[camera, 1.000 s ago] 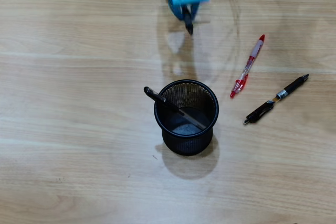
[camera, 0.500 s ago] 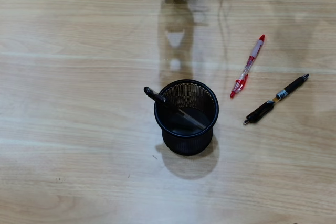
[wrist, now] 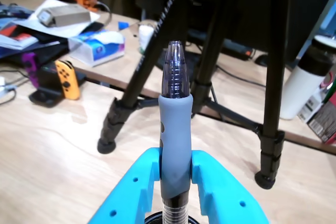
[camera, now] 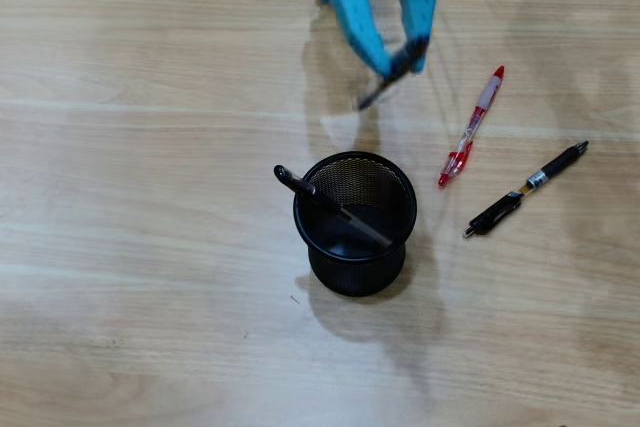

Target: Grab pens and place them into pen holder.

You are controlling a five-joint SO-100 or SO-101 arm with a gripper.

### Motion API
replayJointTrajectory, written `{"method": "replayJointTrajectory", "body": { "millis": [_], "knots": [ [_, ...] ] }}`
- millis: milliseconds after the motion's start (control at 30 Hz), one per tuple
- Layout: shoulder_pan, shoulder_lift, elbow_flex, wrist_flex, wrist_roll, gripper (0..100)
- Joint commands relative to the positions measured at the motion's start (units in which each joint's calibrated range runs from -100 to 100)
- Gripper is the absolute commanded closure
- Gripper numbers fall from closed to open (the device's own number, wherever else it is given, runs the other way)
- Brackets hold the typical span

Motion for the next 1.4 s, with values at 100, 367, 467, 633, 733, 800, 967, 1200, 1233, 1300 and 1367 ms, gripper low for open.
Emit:
{"method": "replayJointTrajectory", "body": {
  "millis": [100,367,467,633,733,800,967,1200,1233,1300,1367],
  "knots": [
    [-0.5,9.3,1.8,-15.5,-1.4,98],
    [-0.2,12.4,15.2,-36.8,-2.7,95],
    [-0.2,12.4,15.2,-36.8,-2.3,89],
    [-0.5,12.3,15.6,-36.5,-2.5,87],
    [-1.0,11.0,15.6,-36.4,-2.2,87],
    [-1.1,9.2,15.8,-34.2,-2.2,87],
    [-1.1,1.3,13.0,-12.8,-2.2,98],
    [-3.0,-13.5,8.3,20.1,-2.9,98],
    [-3.8,-15.0,8.0,23.2,-4.0,98],
    [-5.4,-17.4,7.6,30.3,-6.9,98],
    [-7.2,-18.6,6.8,37.4,-9.9,98]
  ]
}}
